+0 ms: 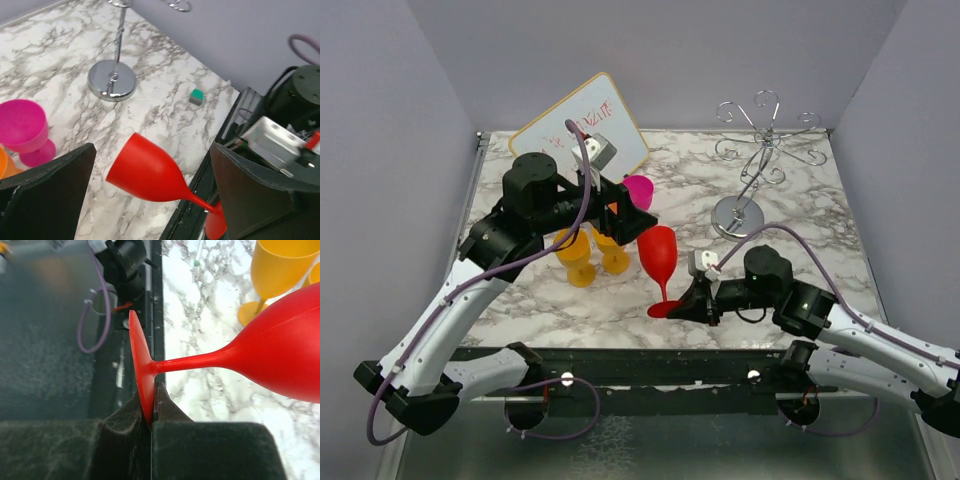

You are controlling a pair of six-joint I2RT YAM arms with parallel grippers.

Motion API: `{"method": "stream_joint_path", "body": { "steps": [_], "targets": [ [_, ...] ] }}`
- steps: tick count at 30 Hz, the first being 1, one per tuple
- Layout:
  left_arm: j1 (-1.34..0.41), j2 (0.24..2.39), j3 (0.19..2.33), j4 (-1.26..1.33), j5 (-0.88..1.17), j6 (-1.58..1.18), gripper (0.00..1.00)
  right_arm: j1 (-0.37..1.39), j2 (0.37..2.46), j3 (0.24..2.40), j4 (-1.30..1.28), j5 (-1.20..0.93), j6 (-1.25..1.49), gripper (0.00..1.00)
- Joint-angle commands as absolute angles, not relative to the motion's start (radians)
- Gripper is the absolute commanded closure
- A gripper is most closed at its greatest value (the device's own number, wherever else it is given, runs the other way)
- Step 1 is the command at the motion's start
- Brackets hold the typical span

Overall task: Take the wine glass off the wine glass rack
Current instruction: Place the wine glass at the center of the board.

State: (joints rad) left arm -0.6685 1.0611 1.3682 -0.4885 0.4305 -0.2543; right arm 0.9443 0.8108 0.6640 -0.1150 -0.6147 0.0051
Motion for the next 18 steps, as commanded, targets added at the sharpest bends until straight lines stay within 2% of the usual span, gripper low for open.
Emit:
{"method": "stream_joint_path", "body": {
  "steps": [1,6,12,18],
  "targets": [
    [-0.560,1.126,1.378,-0.590,0.572,-0.199,0.02,0.977,0.805,0.640,-0.117,-0.508,-0.287,0.99],
    [-0.525,1.177,1.358,-0.596,0.836,-0.129,0.01,0.982,0.757,0.589,-0.087,-0.521,-0.487,0.99],
    [-0.523,1.242,1.362,-0.596,0.971,-0.069,0.02,0.983,0.696,0.544,-0.061,-0.582,-0.644,0.99],
    [-0.523,1.303,1.379,-0.596,1.058,-0.054,0.12,0.982,0.689,0.549,-0.092,-0.563,-0.693,0.99]
  ]
}}
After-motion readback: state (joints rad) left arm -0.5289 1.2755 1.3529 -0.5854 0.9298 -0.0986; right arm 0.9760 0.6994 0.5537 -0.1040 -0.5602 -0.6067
